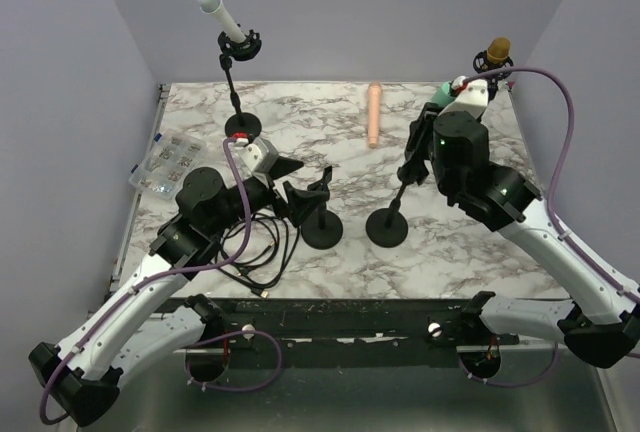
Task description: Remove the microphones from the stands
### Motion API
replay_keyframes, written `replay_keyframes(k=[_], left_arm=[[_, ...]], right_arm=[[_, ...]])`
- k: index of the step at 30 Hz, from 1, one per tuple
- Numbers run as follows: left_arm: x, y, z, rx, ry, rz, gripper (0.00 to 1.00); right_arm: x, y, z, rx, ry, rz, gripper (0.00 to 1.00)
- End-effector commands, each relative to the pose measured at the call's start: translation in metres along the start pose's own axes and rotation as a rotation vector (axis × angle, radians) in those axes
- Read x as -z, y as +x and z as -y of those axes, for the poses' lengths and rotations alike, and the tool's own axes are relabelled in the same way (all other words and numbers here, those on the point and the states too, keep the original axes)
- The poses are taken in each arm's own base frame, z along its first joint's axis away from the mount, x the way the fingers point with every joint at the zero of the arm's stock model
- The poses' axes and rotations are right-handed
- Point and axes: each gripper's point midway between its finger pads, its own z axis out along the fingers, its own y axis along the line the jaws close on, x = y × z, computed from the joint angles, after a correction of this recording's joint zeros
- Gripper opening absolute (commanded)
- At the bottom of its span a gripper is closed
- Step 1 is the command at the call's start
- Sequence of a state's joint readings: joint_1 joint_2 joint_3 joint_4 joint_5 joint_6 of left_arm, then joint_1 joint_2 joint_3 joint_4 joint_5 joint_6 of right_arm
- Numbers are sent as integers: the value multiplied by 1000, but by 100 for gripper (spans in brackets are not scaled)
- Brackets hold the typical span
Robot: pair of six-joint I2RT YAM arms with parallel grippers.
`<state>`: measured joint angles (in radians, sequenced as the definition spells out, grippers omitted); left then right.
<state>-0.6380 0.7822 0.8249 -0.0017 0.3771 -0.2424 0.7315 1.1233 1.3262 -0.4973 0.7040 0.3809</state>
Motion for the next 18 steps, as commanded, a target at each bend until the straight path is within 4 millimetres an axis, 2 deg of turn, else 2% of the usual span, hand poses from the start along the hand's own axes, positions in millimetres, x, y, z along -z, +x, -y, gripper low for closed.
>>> replay_keyframes(k=[1,4,11,15,18], left_arm=[[-7,-16,15,55,36,14,96],[-10,-17,24,102,53,-23,93],[-17,-20,40,173,35,-13,91],[-33,-20,48,128,-43,6,95],[-49,-20,42,82,-150,8,94]], right_arm=[[1,7,-23,-43,35,-5,1],[6,12,-36,-34,40,0,1],[2,19,-41,-32,54,-10,1],[2,20,-42,-43,58,-14,1],[5,20,-44,-57,57,-17,1]])
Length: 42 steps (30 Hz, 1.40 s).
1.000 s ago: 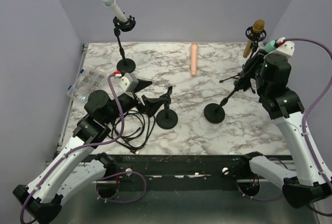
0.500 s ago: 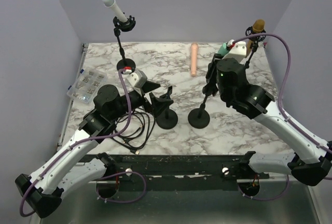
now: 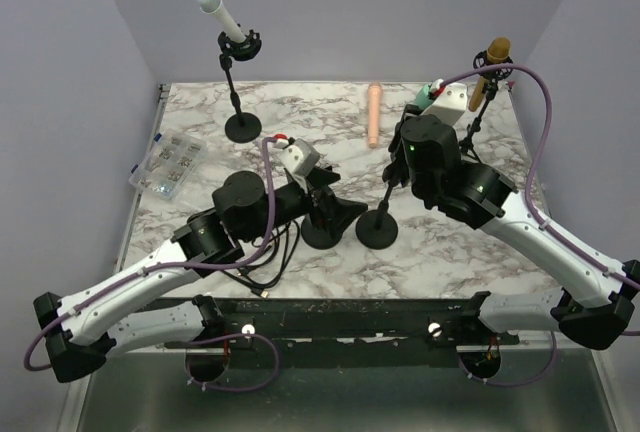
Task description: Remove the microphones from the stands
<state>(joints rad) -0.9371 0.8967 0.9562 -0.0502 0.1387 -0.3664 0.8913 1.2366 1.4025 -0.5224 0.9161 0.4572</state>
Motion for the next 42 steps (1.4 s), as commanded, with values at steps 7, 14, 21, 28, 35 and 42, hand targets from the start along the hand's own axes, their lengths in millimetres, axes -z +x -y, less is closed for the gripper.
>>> replay_keyframes(k=[7,14,21,28,35,42], left_arm=[[-58,-13,-12,-98,-243,61,98],[-90,-12,-8,-185,-304,68,99],[-112,4,-4,-181,-304,73,99],[-127,7,-13,-196,-354,117,97],[-136,14,-18,-200,-371,140,99],[-129,16,-21,-250,-359,170,51]], right_arm=[[2,18,-12,-47,13,-52,1],[4,15,-8,-57,21,-43,1],[6,14,-10,-77,6,-48,1],[7,13,-11,-89,2,-49,1],[8,12,-12,-103,-6,-52,1],[8,14,-9,-99,2,-52,1]])
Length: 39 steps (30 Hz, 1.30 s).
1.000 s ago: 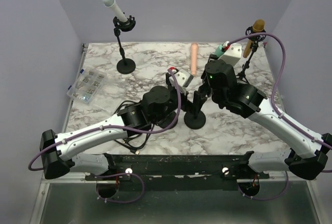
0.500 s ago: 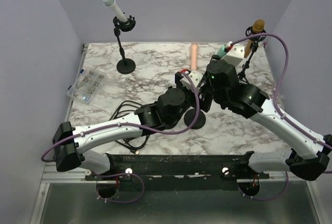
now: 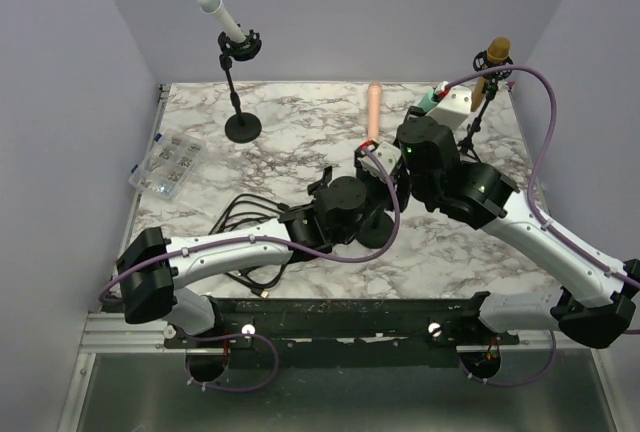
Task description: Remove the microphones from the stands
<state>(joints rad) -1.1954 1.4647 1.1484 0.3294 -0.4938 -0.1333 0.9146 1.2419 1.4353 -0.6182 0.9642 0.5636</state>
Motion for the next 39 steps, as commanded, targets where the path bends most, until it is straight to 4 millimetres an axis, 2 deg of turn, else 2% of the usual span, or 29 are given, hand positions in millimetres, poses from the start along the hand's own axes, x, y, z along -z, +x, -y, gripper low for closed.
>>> replay_keyframes(k=[1,2,3,10,15,20,23,25,28,31,36,39], left_arm=[[9,-20,-4,-8,4,101,29],[12,-17,-6,-12,2,98,7],[15,-15,-10,-13,-13,90,0],[35,9,-5,-32,86,17,0],[47,18,-2,-33,134,-5,0],[51,24,3,-42,172,-32,0],[52,27,4,-37,180,-41,0],[53,29,4,-41,183,-51,0],[52,33,4,-52,182,-72,0],[52,45,3,-57,183,-90,0],[56,79,4,-41,202,-139,0],[61,104,2,-28,200,-181,0]], right_arm=[[1,12,-13,-51,-33,-35,1],[1,11,-12,-51,-31,-31,1],[1,10,-11,-49,-31,-27,1],[6,-10,-20,-69,-91,13,1],[17,-52,-25,-97,-130,86,1],[29,-105,-29,-100,-159,184,1],[36,-129,-24,-107,-145,229,1],[38,-137,-15,-96,-109,250,1],[42,-140,7,-83,-45,279,1],[46,-135,32,-70,30,289,1],[52,-121,64,-52,100,291,1],[51,-106,74,-29,127,276,1]])
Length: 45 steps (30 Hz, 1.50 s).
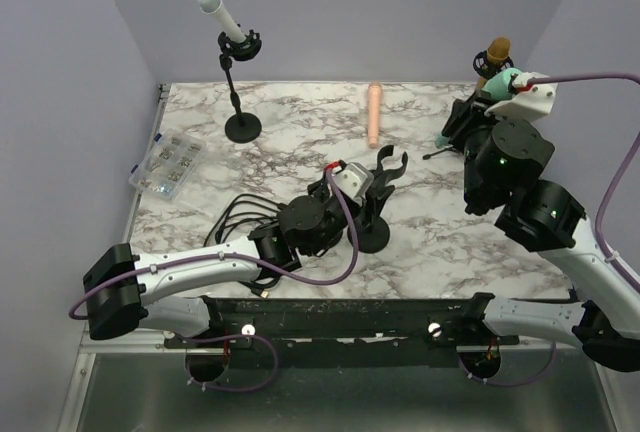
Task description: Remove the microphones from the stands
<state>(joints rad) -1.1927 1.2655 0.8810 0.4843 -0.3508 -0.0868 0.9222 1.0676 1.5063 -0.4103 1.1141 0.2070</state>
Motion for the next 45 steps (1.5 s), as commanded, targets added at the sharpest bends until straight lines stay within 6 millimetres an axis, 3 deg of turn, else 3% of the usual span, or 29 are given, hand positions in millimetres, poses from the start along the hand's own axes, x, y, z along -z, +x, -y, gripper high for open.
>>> replay_keyframes(k=[1,11,16,23,30,43,45], left_arm=[[23,105,9,9,60,-269,0],[41,161,17,42,85,-389,0],[43,176,16,23,68,-437,0],[50,199,13,5,61,-497,0],[44,191,0,-59,-21,-531,0],[40,159,-33,-142,-153,-454,0],[39,155,-38,-144,-173,-447,6]], right_arm=[[5,11,26,25,89,6,1],[2,65,31,126,136,-72,1],[1,72,30,133,138,-85,1],[5,65,40,121,152,-69,1],[6,72,41,131,146,-78,1],[6,86,42,144,137,-100,1],[6,89,41,147,135,-104,1]])
